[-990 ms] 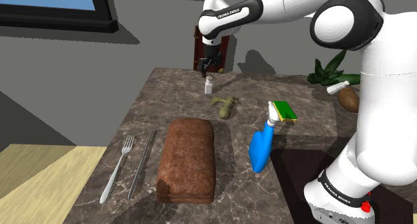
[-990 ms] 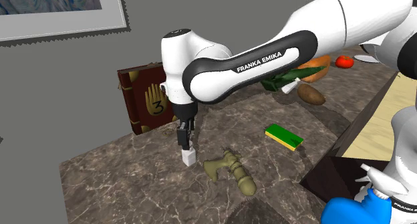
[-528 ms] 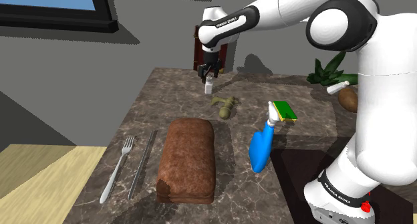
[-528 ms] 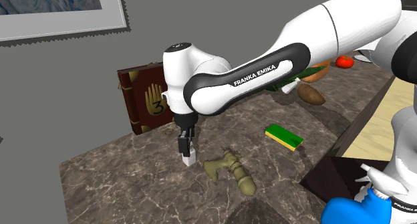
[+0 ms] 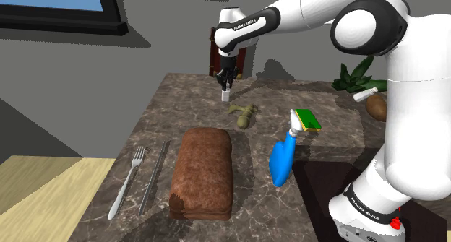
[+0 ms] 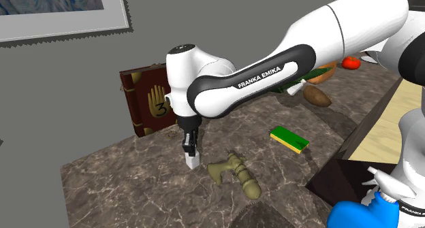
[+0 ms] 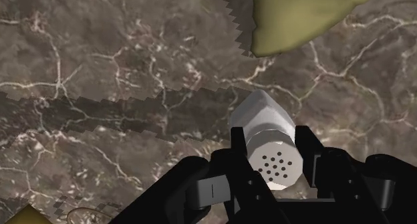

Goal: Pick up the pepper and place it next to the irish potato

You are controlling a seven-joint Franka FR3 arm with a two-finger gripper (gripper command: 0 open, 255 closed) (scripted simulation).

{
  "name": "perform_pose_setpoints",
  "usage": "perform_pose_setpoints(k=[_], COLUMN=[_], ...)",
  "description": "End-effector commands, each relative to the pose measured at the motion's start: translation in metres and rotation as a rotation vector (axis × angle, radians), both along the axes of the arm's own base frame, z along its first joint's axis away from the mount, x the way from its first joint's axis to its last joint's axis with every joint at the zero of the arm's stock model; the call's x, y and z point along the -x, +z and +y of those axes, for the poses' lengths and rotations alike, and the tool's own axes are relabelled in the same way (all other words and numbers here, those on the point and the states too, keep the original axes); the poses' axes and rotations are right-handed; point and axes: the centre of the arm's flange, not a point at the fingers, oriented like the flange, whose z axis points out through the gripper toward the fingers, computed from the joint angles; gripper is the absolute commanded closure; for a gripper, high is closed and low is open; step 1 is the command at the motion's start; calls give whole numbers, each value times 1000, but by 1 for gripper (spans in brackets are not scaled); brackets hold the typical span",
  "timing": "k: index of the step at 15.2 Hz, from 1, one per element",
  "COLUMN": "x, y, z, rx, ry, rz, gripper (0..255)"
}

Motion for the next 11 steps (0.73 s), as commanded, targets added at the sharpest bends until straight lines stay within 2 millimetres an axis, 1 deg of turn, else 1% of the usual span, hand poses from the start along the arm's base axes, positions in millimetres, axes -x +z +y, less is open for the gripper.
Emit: perform_pose_setpoints(k=[1,8,11], x=[0,0,0], y=[0,0,16], z=[0,0,0], rx=[0,0,0], ry=[0,0,0], rz=[0,0,0], gripper=[255,255,255])
